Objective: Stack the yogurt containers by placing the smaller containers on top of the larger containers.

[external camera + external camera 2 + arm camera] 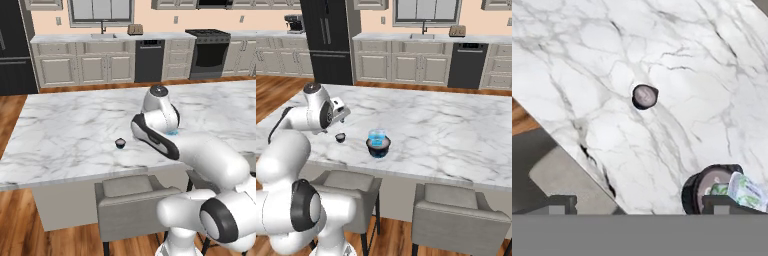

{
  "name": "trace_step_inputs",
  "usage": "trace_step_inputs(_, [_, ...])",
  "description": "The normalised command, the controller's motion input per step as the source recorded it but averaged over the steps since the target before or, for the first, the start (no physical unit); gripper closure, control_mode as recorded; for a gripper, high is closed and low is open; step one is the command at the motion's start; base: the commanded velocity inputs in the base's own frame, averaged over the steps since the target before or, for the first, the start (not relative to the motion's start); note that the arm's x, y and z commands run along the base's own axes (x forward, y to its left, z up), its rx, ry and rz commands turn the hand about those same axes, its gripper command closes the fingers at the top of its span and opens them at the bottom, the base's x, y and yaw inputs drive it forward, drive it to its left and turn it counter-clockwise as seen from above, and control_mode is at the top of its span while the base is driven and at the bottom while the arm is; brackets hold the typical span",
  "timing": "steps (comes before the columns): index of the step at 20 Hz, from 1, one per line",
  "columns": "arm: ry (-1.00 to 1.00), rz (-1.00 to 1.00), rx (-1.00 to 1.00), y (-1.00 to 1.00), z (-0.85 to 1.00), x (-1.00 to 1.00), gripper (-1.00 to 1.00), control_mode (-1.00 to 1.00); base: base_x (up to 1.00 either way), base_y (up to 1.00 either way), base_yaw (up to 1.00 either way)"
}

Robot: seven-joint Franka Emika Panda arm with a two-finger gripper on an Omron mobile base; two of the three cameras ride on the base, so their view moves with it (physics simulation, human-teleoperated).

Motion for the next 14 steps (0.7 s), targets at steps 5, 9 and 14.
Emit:
trace_step_inputs(5, [0.06, -0.05, 0.23, 0.05, 0.0, -0.19, -1.0, -1.0, 0.0, 0.0, 0.0])
trace_step_inputs(9, [0.02, -0.09, 0.19, 0.0, -0.21, -0.21, -1.0, -1.0, 0.0, 0.0, 0.0])
trace_step_inputs(14, [0.0, -0.25, 0.03, 0.05, -0.33, -0.07, -1.0, -1.0, 0.0, 0.0, 0.0])
